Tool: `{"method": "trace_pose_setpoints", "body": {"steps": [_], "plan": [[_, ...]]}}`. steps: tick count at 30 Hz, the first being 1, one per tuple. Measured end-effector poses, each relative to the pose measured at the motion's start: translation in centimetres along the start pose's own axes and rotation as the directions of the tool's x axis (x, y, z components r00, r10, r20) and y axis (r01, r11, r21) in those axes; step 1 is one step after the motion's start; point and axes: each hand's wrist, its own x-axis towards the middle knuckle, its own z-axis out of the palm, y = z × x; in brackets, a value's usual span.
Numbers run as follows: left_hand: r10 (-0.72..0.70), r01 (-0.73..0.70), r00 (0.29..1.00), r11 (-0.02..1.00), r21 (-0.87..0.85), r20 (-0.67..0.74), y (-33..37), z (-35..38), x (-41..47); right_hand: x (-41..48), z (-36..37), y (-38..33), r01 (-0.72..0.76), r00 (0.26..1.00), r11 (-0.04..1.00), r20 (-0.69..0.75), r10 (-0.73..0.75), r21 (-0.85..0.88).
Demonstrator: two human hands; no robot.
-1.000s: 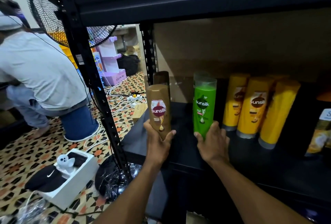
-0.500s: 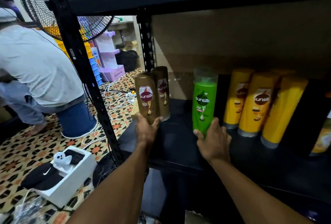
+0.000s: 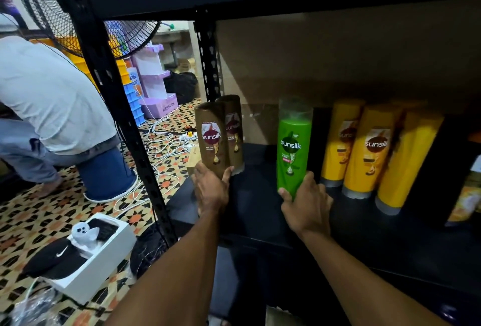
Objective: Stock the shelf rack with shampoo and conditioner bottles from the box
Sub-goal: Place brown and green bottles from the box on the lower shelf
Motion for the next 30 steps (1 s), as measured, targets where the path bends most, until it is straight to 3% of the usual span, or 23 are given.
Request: {"method": "trace_pose_setpoints", "body": {"steps": [19, 30], "plan": [[0.030, -0.032, 0.999, 0.997, -0.074, -0.031, -0.2, -0.5, 0.0, 0.1, 0.3, 0.2, 0.018, 0.999, 0.999, -0.034, -0.017, 0.033], [0.034, -0.040, 0.999, 0.987, -0.156, -0.042, -1.2, -0.6, 0.1, -0.2, 0.2, 0.7, 0.020, 0.997, 0.989, -0.080, -0.008, 0.147]]}}
